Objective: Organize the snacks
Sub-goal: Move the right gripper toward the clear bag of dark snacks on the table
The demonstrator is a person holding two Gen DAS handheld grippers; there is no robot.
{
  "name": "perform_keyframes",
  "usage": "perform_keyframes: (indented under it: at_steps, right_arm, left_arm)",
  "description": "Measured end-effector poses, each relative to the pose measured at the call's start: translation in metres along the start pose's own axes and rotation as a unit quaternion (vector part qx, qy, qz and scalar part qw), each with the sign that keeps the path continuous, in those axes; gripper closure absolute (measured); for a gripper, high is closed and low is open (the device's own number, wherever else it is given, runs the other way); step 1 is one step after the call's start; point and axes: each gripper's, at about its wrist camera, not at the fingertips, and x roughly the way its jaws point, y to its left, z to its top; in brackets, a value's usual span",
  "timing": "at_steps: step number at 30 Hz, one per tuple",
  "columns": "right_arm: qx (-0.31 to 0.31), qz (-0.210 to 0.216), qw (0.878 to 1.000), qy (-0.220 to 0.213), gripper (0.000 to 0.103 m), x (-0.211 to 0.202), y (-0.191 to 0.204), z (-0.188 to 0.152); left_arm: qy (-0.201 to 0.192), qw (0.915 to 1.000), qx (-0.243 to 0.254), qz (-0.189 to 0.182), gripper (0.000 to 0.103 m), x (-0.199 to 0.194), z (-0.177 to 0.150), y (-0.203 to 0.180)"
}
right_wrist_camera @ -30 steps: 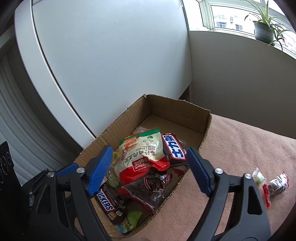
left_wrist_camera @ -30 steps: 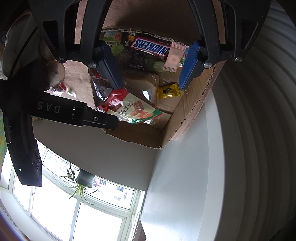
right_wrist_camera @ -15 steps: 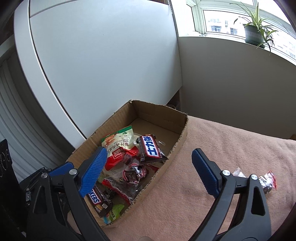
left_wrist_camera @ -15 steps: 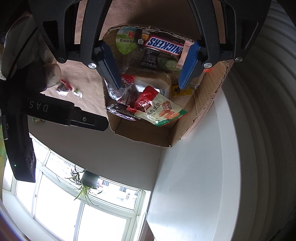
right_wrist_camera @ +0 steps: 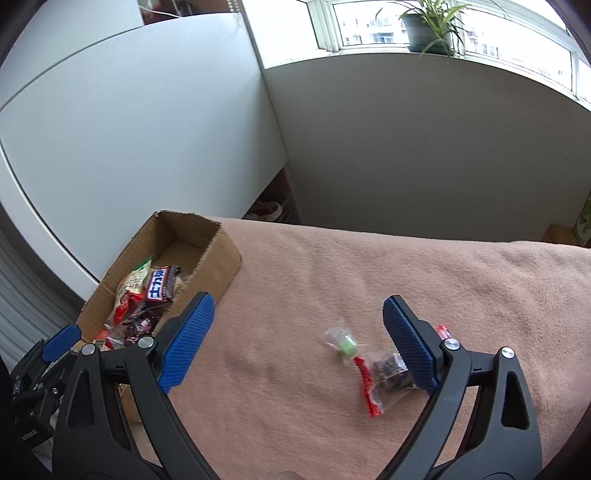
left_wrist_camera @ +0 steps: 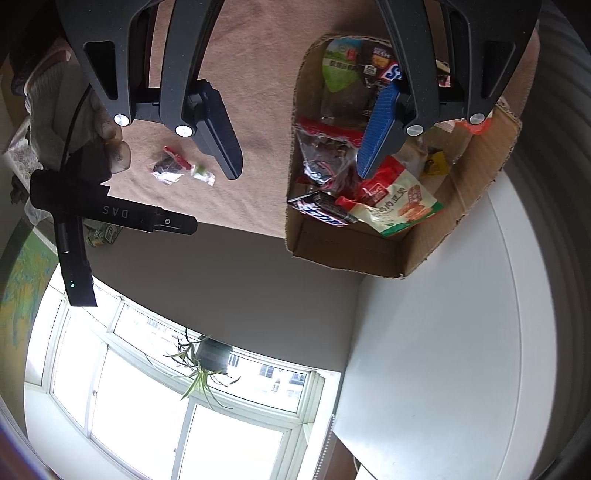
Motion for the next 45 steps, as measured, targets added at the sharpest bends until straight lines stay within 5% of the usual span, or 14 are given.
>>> perform_keyframes:
  at_steps: [3,7,10,27,45]
  right_arm:
    - [0.03,0.001,0.999,0.015,0.013,0.008,-0.027,0.003]
    - [0.036,-0.004,0.998,0.053,0.047,0.027,-0.04,0.005]
    - [0.025,-0.013,0.997,0.078,0.057,0.045,-0.039,0.004]
    - [-0.018,-0.072,0.99,0.121,0.071,0.084,-0.027,-0.011]
    - [-0.001,0.024,0.992,0.125,0.072,-0.004,-0.051,-0.061]
  left_arm:
    - [0.003,1.0,0.007,-0.005,0.039,0.006,0.0,-0.014]
    - [0.009,0.9998,0.015,-0.012,0.039,0.013,-0.001,-0.03]
    - [0.011,0.9997,0.019,-0.014,0.039,0.016,-0.001,-0.036]
    - [0.03,0.9991,0.018,-0.024,0.039,0.024,-0.006,-0.037]
    - [0.04,0.9981,0.023,-0.042,0.039,0.034,-0.007,-0.063]
